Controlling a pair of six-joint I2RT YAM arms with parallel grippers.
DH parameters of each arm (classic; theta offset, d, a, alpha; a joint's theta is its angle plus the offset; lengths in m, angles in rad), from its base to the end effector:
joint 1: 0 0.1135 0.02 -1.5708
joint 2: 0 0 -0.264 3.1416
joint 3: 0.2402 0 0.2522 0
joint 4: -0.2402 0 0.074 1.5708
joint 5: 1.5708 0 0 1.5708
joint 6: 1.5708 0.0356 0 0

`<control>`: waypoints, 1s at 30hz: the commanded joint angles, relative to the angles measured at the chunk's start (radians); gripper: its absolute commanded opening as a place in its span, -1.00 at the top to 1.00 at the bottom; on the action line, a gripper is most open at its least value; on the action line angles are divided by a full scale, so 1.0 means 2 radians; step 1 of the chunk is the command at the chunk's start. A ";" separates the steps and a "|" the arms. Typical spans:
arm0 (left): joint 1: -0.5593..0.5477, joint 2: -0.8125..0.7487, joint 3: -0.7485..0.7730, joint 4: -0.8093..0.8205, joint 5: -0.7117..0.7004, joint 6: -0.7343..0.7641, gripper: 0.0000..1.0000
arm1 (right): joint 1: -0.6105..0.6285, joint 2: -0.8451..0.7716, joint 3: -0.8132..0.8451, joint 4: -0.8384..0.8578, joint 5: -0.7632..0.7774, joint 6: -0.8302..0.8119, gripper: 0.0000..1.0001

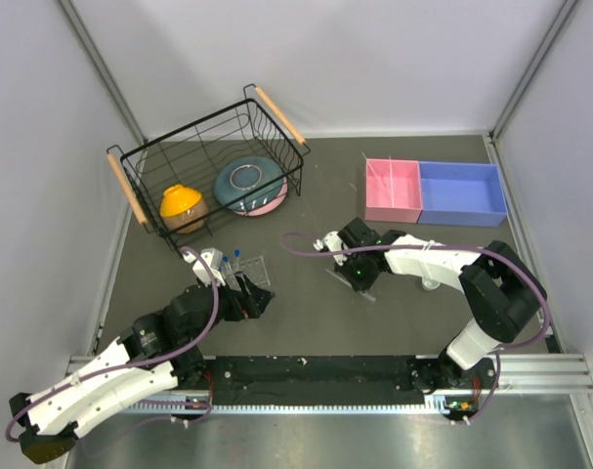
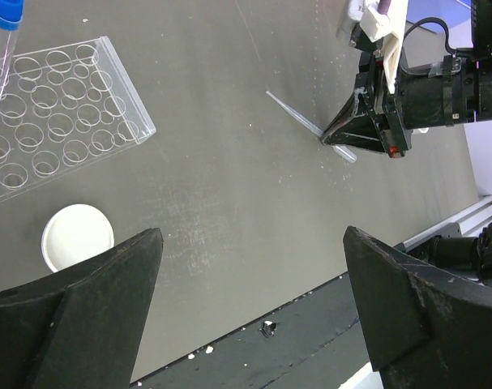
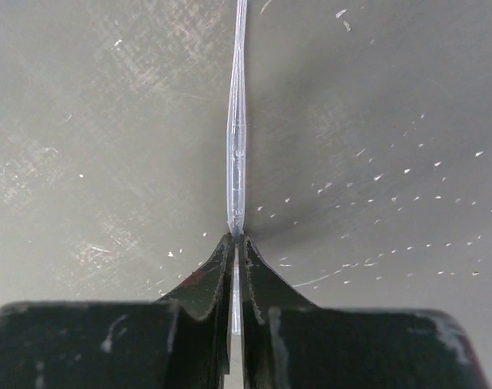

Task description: Organize the chemistry lab equipment

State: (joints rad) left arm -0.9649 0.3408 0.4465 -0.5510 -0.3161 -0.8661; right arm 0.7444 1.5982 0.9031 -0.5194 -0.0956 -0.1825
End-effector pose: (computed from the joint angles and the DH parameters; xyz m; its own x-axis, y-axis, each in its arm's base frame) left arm 0.0693 -0.0806 0.2408 -0.6324 -0.3587 -0.6866 0.2157 0.7698 -0.6008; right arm 0.2124 0.2003 0.1640 -0.5510 -0.7532 -0.3593 -0.8124 0.5826 0.0247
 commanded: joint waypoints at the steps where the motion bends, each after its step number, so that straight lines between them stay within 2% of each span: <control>1: 0.000 -0.004 0.004 0.001 -0.008 0.002 -0.98 | 0.007 0.005 0.019 0.000 0.013 -0.013 1.00; 13: -0.001 -0.018 0.003 -0.014 -0.010 0.000 -0.98 | -0.014 -0.028 0.045 -0.036 -0.019 -0.052 1.00; 20: -0.001 -0.023 0.002 -0.020 -0.007 -0.002 -0.98 | -0.067 -0.044 0.123 -0.093 -0.072 -0.105 1.00; 30: 0.000 -0.038 0.001 -0.031 -0.009 -0.003 -0.98 | -0.147 -0.028 0.232 -0.125 -0.089 -0.130 1.00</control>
State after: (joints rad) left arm -0.9649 0.2832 0.4465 -0.6102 -0.3218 -0.8661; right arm 0.5064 1.5509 1.2720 -0.7380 -0.2344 -0.4076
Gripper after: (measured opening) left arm 0.987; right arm 0.008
